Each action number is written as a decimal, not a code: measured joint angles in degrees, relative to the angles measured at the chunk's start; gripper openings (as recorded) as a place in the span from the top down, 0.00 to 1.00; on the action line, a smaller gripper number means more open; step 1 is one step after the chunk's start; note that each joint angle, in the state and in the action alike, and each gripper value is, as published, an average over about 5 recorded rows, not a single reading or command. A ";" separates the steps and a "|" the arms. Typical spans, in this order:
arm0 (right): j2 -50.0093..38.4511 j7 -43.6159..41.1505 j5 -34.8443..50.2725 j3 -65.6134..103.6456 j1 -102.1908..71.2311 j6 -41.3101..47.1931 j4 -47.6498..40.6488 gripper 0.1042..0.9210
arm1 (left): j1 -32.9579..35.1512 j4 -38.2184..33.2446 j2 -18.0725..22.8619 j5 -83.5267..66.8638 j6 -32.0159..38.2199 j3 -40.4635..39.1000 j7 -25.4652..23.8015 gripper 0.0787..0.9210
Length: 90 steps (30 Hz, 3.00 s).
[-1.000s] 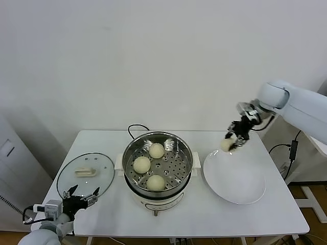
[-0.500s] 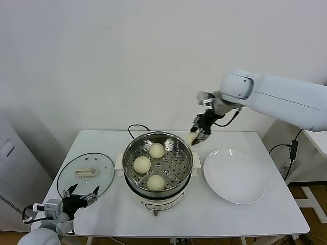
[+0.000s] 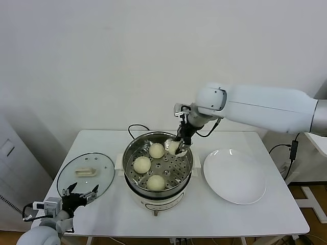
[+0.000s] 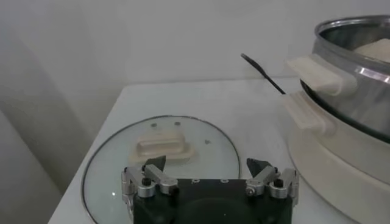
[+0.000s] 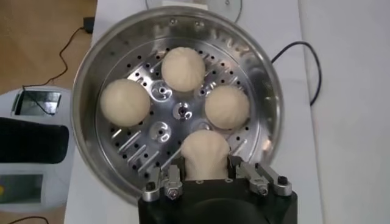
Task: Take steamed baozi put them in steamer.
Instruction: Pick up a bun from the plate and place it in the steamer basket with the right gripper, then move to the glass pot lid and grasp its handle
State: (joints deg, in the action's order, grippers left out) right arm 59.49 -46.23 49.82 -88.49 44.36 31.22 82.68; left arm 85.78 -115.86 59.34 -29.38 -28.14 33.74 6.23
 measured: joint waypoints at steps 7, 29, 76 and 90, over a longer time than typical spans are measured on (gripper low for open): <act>0.86 2.53 -0.56 -0.09 -3.04 1.20 0.03 0.60 | -0.08 0.24 -0.01 -0.22 0.01 -0.02 0.00 0.12; 0.30 3.76 -2.15 2.22 -7.10 1.45 -0.48 0.24 | 0.69 0.41 0.31 -0.27 0.37 0.10 -0.06 0.12; -13.78 39.82 -4.63 98.04 -93.01 -32.67 9.97 0.12 | -0.08 1.24 -1.80 6.85 4.05 2.17 -2.09 0.12; 3.12 38.80 -17.88 120.26 -114.92 -35.25 11.69 0.12 | -1.69 9.34 -3.99 38.89 17.24 0.29 -5.48 0.12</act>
State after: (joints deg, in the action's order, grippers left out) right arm 62.61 -7.43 31.94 31.77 -70.56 -4.03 94.37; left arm 84.09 -106.52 55.36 9.52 -10.90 34.03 0.75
